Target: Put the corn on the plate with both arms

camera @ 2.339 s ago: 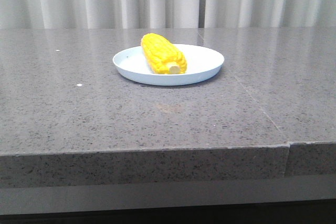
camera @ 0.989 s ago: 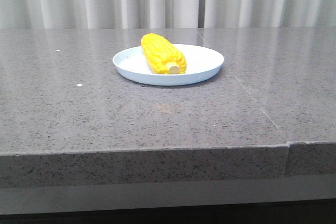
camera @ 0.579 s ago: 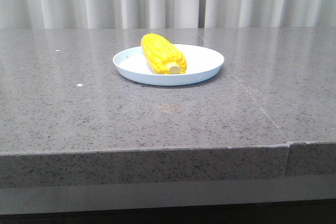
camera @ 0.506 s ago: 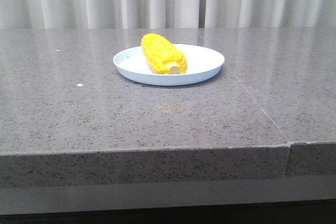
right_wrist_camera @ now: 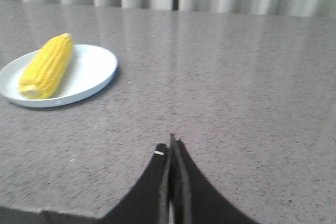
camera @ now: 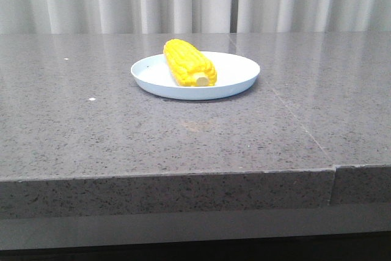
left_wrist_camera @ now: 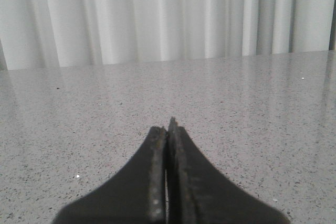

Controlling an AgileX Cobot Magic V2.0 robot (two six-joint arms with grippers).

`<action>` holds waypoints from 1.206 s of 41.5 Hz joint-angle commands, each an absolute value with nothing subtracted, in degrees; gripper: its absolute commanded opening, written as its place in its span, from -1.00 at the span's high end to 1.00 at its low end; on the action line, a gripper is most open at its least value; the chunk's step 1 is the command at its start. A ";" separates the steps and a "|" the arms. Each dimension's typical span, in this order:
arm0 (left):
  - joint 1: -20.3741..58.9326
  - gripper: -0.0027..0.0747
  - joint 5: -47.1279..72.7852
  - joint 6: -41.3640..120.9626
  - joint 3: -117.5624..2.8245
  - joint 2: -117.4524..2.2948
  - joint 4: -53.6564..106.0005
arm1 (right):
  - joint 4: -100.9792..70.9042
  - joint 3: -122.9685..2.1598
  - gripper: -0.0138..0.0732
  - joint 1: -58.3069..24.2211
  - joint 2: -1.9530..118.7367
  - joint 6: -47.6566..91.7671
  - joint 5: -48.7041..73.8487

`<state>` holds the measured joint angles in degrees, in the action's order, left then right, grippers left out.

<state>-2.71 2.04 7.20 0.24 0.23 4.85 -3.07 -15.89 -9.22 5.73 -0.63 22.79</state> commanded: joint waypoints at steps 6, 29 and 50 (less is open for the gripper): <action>-2.30 0.98 -3.17 6.87 0.45 1.34 5.01 | -3.51 -7.33 0.96 -5.62 1.01 0.00 4.64; -2.30 0.98 -3.17 6.87 0.45 1.34 5.01 | -3.57 0.61 0.96 -4.76 -1.32 0.00 -4.88; -2.30 0.98 -3.17 6.87 0.45 1.34 5.01 | -3.57 0.61 0.96 -4.76 -1.32 0.00 -4.88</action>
